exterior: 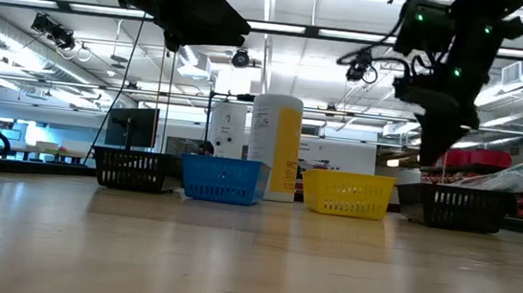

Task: Pick & Place Travel size toiletries
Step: Return to Home Position

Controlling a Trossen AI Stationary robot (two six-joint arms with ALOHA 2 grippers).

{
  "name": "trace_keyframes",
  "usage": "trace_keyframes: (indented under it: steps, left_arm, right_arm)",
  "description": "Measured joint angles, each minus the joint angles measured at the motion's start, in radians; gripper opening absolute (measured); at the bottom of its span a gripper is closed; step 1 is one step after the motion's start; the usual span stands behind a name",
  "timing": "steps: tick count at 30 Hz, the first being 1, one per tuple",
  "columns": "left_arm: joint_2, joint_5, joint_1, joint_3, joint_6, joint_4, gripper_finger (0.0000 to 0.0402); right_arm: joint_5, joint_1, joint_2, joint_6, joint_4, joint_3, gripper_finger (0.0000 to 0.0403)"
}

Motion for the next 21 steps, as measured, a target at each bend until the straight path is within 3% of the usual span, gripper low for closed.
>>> trace_keyframes:
  steps: [7, 11, 17, 21]
  left_arm:
    - [0.0, 0.0, 0.0, 0.0, 0.0, 0.0, 0.0163]
    - [0.0, 0.0, 0.0, 0.0, 0.0, 0.0, 0.0163]
    - [0.0, 0.0, 0.0, 0.0, 0.014, 0.002, 0.0163]
    - [-0.003, -0.001, 0.0, 0.0, 0.012, 0.0, 0.0163]
  right_arm:
    - [-0.068, 0.003, 0.0, -0.017, 0.009, 0.149, 0.0096]
    - [-0.096, 0.01, 0.0, -0.078, 0.159, 0.199, 0.0096]
    - [-0.098, 0.023, 0.0, -0.331, 0.435, 0.211, 0.0096]
    - [-0.098, 0.023, 0.0, -0.348, 0.501, 0.211, 0.0096]
